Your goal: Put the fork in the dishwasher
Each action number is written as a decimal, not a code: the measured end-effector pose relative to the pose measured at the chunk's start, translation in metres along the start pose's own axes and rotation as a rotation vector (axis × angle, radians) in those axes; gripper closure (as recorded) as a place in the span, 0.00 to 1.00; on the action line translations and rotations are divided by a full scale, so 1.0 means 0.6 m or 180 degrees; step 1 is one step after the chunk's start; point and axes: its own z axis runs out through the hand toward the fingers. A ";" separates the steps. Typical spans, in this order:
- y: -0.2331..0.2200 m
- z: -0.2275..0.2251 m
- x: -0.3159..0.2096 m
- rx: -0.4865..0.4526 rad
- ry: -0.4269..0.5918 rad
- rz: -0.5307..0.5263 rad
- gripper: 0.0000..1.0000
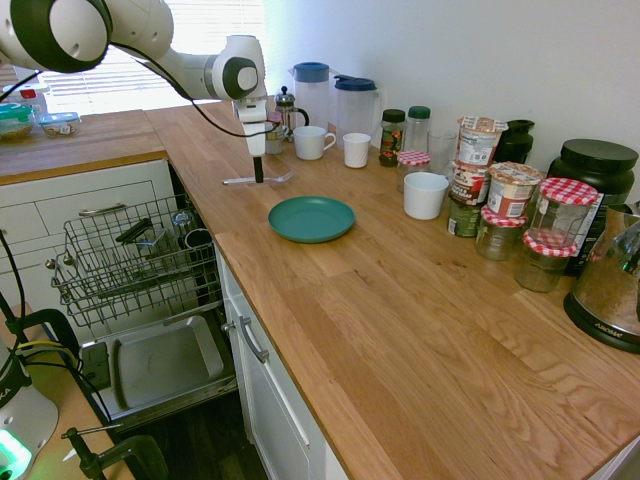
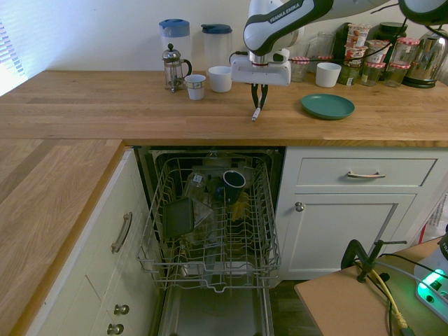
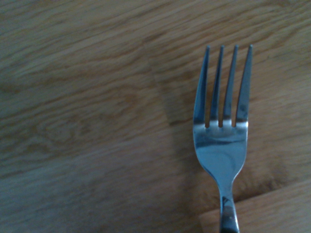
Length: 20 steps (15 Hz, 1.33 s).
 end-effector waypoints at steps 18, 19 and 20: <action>0.245 -0.088 -0.202 0.0315 -0.0407 -0.1176 1.00; 0.263 -0.078 -0.220 0.0313 -0.0415 -0.1145 1.00; 0.285 -0.068 -0.242 0.0313 -0.0426 -0.1122 1.00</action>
